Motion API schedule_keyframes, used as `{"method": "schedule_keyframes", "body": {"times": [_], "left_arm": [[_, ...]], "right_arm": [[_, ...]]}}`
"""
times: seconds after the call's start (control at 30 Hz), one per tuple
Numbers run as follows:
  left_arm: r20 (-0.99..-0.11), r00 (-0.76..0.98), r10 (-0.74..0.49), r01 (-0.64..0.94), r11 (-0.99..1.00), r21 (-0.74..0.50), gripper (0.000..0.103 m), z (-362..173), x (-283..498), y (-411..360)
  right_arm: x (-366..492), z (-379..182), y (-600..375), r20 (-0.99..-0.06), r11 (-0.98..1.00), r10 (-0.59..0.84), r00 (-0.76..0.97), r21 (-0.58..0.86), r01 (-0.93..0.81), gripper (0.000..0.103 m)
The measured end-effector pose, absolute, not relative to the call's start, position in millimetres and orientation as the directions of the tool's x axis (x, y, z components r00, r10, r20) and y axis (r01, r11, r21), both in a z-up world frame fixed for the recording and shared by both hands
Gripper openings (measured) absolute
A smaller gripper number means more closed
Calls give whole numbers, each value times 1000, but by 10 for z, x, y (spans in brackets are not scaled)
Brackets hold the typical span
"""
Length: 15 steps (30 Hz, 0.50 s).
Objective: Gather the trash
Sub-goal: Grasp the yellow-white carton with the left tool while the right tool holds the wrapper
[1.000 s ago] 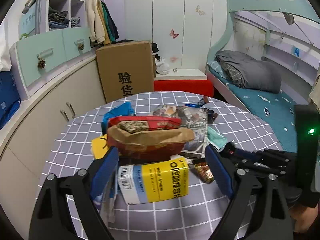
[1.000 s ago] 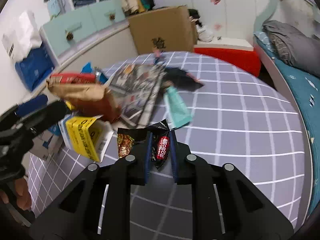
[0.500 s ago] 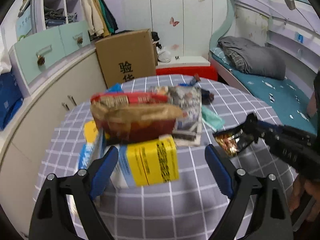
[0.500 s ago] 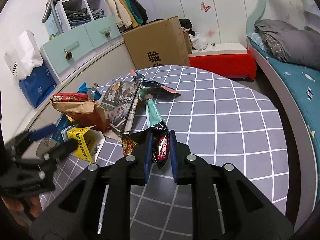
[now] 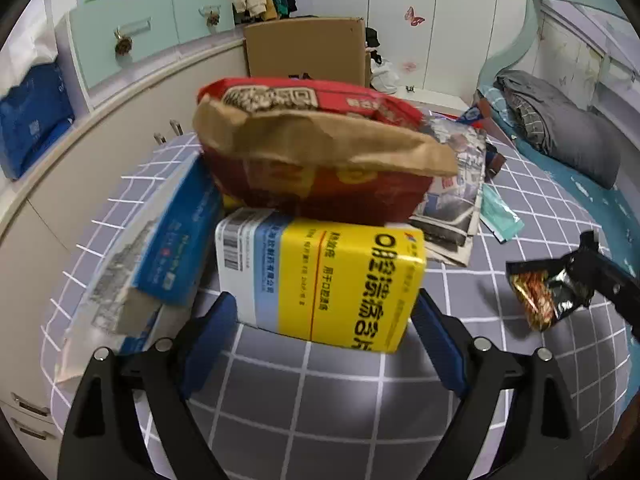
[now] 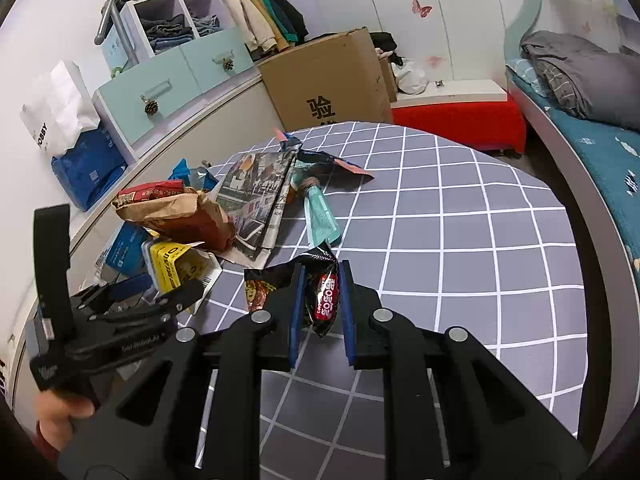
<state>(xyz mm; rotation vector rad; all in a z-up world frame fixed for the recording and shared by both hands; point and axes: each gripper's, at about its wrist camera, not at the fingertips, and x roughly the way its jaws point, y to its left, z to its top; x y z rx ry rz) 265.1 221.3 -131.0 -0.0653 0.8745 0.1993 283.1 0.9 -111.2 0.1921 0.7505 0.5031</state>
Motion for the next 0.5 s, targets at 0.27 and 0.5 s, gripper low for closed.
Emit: {"method": "schedule_keyframes", "body": {"times": [0.27,0.5], "left_arm": [[-758,647,80,-157,987,-30,61,-1301,2626,2252],[-774,629,78,-169,985,-38,28,-1346,2530,2241]], "right_arm": [[2821,-1120,61,-606,863,506,614,340,-375,17],[2758,-1102,59,-599,859,512,616,345,-379,17]]}}
